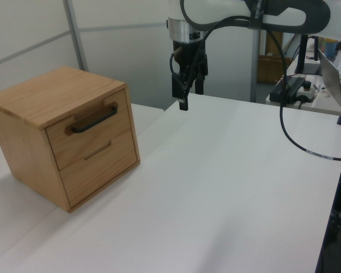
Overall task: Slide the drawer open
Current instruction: 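Raise the gripper and swing it toward the wooden cabinet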
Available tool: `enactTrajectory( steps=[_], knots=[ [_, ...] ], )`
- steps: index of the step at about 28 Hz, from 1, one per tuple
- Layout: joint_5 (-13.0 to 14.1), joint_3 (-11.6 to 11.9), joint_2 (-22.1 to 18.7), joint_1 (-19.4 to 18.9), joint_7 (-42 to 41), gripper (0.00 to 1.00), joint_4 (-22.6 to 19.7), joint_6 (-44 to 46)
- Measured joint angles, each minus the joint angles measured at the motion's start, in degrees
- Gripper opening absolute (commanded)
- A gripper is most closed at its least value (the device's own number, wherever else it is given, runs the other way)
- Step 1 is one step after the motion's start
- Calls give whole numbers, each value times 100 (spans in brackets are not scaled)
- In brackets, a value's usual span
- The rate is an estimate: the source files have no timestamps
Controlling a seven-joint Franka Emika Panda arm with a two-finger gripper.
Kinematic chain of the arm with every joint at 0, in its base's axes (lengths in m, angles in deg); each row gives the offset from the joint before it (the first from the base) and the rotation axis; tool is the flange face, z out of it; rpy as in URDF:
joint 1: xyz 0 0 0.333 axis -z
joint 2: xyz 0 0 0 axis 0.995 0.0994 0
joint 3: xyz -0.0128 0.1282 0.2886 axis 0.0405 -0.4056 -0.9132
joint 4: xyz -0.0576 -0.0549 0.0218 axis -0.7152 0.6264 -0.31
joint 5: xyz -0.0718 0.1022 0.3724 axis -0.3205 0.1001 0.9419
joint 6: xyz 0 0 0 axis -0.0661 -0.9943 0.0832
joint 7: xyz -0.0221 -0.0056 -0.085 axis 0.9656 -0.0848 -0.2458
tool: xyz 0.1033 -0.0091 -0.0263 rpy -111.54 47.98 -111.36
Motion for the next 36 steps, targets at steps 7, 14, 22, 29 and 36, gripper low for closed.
enactTrajectory(
  steps=[7, 14, 22, 29, 36],
  knots=[
    [1, -27, 0, 31, 36, 100, 0, 0],
    [1, -39, 0, 34, 692, 100, 0, 0],
    [-56, -25, -117, 103, 2053, 100, -45, 1],
    [-56, -24, -1031, 257, 2424, 100, -923, 86],
    [-19, -71, -2447, 250, 2541, 100, -2306, 78]
  ],
)
